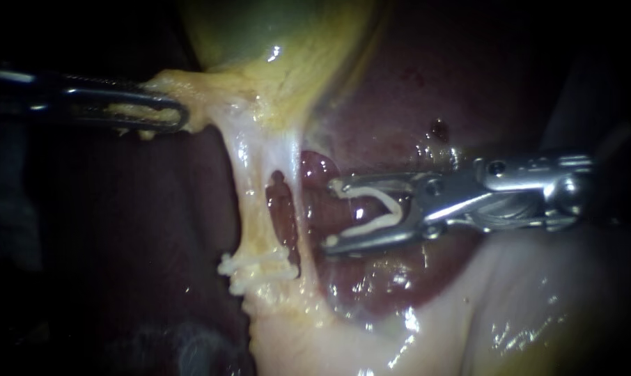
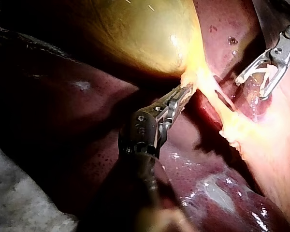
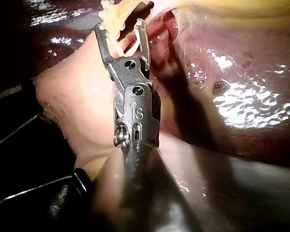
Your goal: Clipping third clip left tube
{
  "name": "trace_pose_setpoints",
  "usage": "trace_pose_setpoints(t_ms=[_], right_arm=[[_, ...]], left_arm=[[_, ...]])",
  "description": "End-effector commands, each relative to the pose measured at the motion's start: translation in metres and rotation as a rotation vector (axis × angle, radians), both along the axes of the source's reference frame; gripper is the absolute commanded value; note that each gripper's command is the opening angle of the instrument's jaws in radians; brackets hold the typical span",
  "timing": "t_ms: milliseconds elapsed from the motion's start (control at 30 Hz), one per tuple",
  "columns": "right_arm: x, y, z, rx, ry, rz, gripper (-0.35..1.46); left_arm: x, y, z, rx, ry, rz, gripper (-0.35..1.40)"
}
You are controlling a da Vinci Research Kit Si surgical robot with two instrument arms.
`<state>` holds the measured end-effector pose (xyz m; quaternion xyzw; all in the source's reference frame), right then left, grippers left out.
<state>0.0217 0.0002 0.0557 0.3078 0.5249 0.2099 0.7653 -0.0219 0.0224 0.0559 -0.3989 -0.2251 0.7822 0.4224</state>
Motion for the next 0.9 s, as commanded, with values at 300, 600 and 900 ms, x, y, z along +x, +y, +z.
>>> trace_pose_setpoints(t_ms=[300, 600, 900], right_arm=[[0.0029, -0.0012, 0.0033, 0.064, -0.005, -0.008, 0.49], [0.0028, -0.0008, 0.0065, 0.103, -0.014, -0.011, 0.45], [0.0033, 0.0001, 0.0089, 0.105, -0.037, -0.006, 0.46]], left_arm=[[0.0000, 0.0000, 0.0000, 0.000, 0.000, 0.000, -0.35], [0.0000, 0.0000, 0.0000, 0.000, 0.000, 0.000, -0.35], [0.0000, 0.0000, 0.0000, 0.000, 0.000, 0.000, -0.35]])
